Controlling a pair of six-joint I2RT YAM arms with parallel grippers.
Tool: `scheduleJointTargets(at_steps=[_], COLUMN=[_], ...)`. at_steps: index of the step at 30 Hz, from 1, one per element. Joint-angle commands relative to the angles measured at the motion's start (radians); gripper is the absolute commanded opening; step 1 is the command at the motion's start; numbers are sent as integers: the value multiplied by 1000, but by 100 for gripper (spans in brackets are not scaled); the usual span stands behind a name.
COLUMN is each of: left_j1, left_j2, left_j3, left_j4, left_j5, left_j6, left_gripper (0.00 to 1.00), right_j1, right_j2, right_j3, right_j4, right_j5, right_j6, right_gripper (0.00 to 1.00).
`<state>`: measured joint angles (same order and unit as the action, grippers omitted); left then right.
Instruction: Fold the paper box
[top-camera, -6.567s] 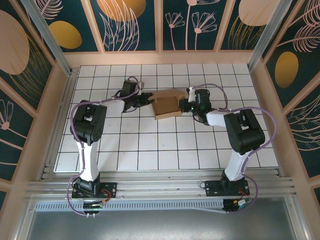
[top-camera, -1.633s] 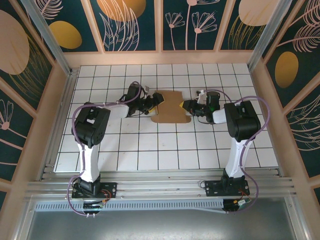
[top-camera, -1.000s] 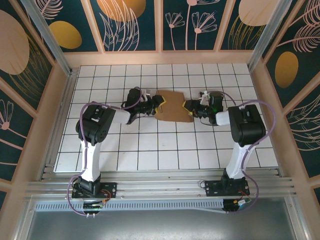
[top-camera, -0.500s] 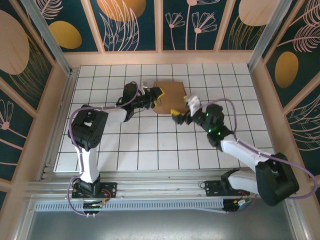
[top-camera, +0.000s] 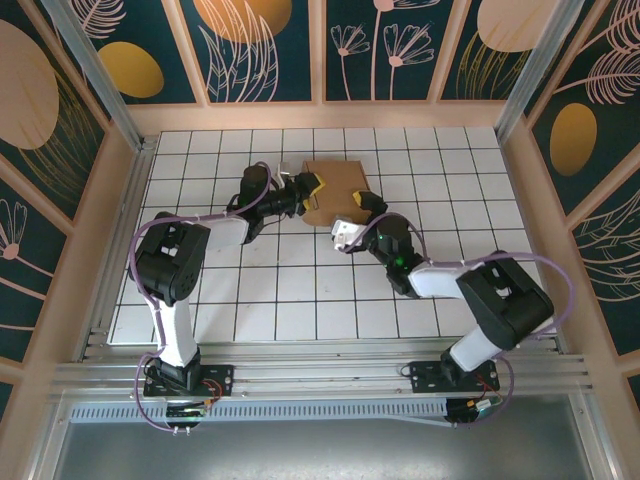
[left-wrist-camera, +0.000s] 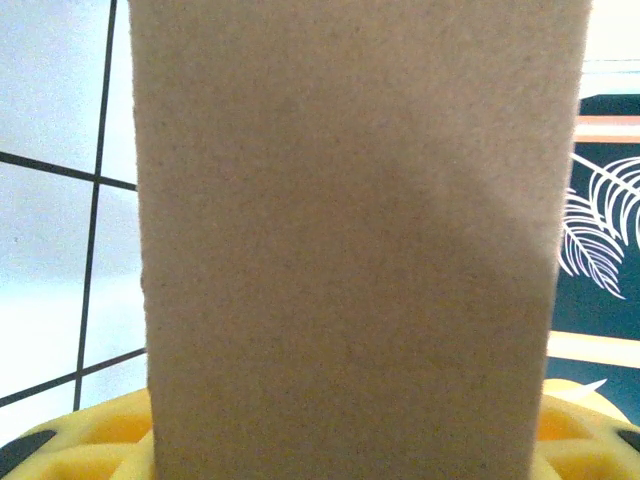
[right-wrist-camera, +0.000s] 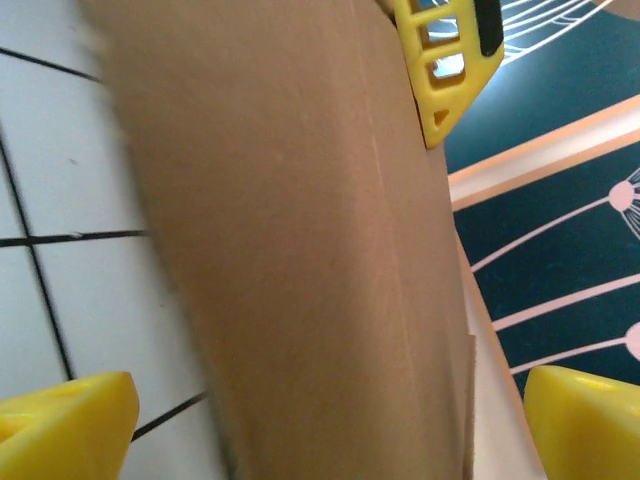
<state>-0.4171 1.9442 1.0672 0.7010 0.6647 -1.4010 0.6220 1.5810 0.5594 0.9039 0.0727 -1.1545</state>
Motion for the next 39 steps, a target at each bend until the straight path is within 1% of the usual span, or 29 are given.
scheduleJointTargets(at_steps=[1, 4, 6, 8, 11, 15, 18, 19, 20, 21, 22, 23, 25, 26, 28, 29, 31, 35, 37, 39], left_j1=[3, 3, 4, 5, 9, 16, 40, 51, 66, 78, 88, 94, 95, 95, 95, 95, 94, 94, 94, 95], left_j2=[-54, -61, -66, -74, -92, -116, -168, -201, -224, -283, -332, -386, -483, -530, -612, -652, -710, -764, -765, -754], left_j3=[-11, -16, -19, -21, -27, -25, -23, -18, -9, 1, 15, 35, 72, 72, 39, 9, -51, -139, -153, -163], left_j4=[4, 8, 15, 21, 26, 22, -25, -61, -115, -173, -249, -338, -504, -550, -578, -571, -536, -491, -485, -471], left_j5=[-4, -2, 0, 1, -8, -14, -33, -46, -66, -92, -132, -193, -327, -386, -471, -496, -511, -490, -475, -462], left_j6=[-49, -55, -59, -61, -60, -47, 22, 70, 133, 199, 288, 396, 598, 678, 779, 814, 861, 890, 885, 862], left_gripper=[42, 42, 43, 48, 56, 66, 79, 83, 87, 90, 93, 95, 97, 98, 98, 97, 97, 97, 97, 96], right_j1=[8, 10, 13, 17, 20, 27, 34, 34, 35, 34, 33, 32, 33, 33, 34, 35, 38, 38, 36, 35], right_j2=[77, 137, 151, 145, 123, 68, -6, -43, -84, -119, -156, -186, -219, -222, -203, -181, -113, 84, 146, 191], right_j3=[67, 100, 103, 96, 74, 55, 48, 55, 71, 95, 129, 171, 278, 345, 485, 560, 709, 987, 1071, 1125], right_j4=[134, 153, 162, 165, 155, 95, 6, -64, -170, -283, -432, -626, -943, -1111, -1361, -1470, -1676, -2006, -2074, -2121], right_j5=[91, 119, 125, 125, 120, 109, 96, 80, 56, 30, -5, -49, -129, -168, -207, -217, -228, -143, -114, -141], right_j6=[-112, -151, -160, -158, -149, -121, -90, -72, -53, -34, -14, 4, 23, 26, 43, 59, 80, 161, 176, 153], right_gripper=[98, 91, 79, 67, 58, 51, 49, 48, 48, 48, 48, 48, 48, 48, 48, 48, 49, 51, 54, 55])
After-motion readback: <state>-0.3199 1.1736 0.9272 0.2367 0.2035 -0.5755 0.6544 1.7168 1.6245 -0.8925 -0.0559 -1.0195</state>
